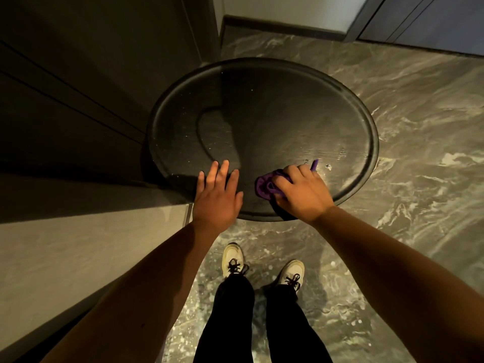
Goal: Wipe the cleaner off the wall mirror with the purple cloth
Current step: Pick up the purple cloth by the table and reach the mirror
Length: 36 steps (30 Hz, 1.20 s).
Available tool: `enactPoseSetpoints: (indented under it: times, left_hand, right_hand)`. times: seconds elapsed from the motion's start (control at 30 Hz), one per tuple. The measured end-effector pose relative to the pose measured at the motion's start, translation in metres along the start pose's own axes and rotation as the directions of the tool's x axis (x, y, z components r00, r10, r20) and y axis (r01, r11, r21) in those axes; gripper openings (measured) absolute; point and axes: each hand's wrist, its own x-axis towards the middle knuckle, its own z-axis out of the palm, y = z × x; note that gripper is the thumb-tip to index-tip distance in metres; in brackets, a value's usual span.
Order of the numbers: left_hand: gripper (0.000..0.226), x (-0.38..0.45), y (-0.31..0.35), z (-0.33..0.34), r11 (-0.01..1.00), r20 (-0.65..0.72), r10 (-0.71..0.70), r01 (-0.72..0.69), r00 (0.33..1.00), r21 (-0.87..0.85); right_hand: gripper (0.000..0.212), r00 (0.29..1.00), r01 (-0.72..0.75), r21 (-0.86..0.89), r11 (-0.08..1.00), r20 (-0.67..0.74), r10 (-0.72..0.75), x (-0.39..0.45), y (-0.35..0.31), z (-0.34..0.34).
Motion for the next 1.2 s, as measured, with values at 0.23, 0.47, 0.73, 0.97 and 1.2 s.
enactPoseSetpoints:
  times: [0.23,0.47,0.73,0.97,1.2]
  left_hand:
    - [0.054,-0.014,0.003,-0.032,0.999,0.021,-0.035,0.035,0.999,-0.011]
    - [0.055,-0.062,0.015,-0.064,0.994,-0.021,-0.105,0.105,0.994,-0.023]
    - [0.058,-0.141,0.045,-0.090,0.952,0.000,-0.267,0.264,0.964,-0.153]
    - [0.055,-0.253,0.074,-0.090,0.844,0.016,-0.500,0.492,0.866,-0.212]
    - [0.054,-0.389,0.091,-0.083,0.639,0.066,-0.725,0.705,0.686,-0.307]
  right_hand:
    - [0.033,0.995,-0.090,0.092,0.992,0.058,0.084,-0.005,-0.017,-0.035]
    - [0.036,0.999,-0.043,0.104,0.994,0.009,0.042,-0.038,-0.015,-0.074]
    - [0.038,0.991,0.120,0.027,0.992,0.064,-0.121,-0.079,-0.027,-0.110]
    - [0.038,0.899,0.420,-0.043,0.907,0.156,-0.409,-0.111,-0.083,-0.111]
    - [0.039,0.720,0.681,-0.088,0.727,0.263,-0.643,-0.157,-0.184,-0.100]
